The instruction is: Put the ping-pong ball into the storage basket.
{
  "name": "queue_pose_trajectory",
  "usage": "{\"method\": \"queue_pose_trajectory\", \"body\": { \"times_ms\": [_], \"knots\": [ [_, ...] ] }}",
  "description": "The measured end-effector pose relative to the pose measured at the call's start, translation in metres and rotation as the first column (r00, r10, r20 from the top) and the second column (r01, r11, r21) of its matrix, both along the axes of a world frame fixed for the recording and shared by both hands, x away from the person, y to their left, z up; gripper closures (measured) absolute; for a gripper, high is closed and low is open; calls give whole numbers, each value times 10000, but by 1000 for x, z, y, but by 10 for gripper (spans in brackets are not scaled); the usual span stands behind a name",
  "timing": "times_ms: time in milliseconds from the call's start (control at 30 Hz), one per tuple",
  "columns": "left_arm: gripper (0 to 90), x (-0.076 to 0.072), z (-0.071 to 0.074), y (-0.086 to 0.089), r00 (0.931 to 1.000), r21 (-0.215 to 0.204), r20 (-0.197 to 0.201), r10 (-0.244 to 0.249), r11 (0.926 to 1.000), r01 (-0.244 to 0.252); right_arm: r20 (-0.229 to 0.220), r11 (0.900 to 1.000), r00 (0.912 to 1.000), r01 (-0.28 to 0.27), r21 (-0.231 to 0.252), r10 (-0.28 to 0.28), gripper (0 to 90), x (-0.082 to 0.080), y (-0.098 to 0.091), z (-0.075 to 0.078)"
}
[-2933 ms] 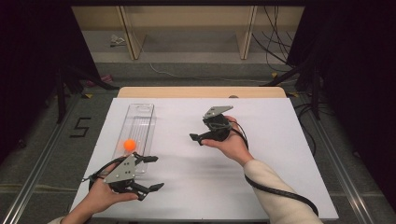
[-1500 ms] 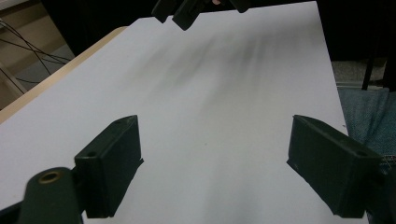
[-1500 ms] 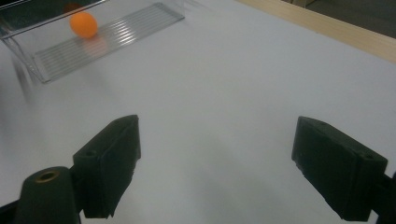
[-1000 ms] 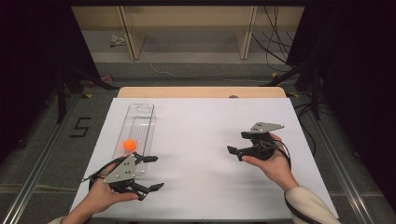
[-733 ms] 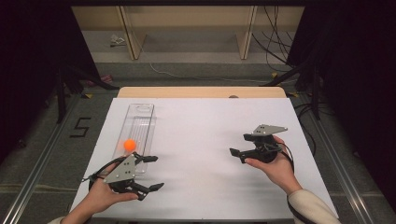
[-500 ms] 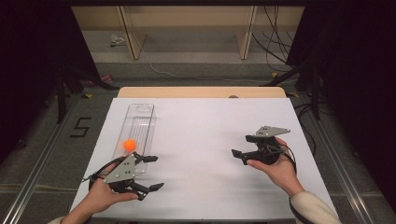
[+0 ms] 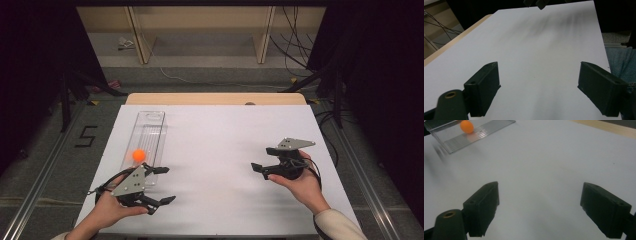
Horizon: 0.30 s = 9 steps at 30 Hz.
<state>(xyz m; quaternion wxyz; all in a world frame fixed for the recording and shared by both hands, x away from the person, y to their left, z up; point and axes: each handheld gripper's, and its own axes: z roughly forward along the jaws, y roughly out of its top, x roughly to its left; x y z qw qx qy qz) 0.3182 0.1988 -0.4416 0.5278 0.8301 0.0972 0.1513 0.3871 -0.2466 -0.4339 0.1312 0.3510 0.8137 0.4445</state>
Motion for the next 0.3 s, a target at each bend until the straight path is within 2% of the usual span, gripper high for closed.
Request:
{"method": "queue_pose_trajectory", "body": {
  "times_ms": [300],
  "knots": [
    [173, 1, 0, 0, 10000, 10, -11, -14, 10000, 14, 62, 10000, 10000, 29, 81, -30, 165, 0, -1, 0]
  ]
}}
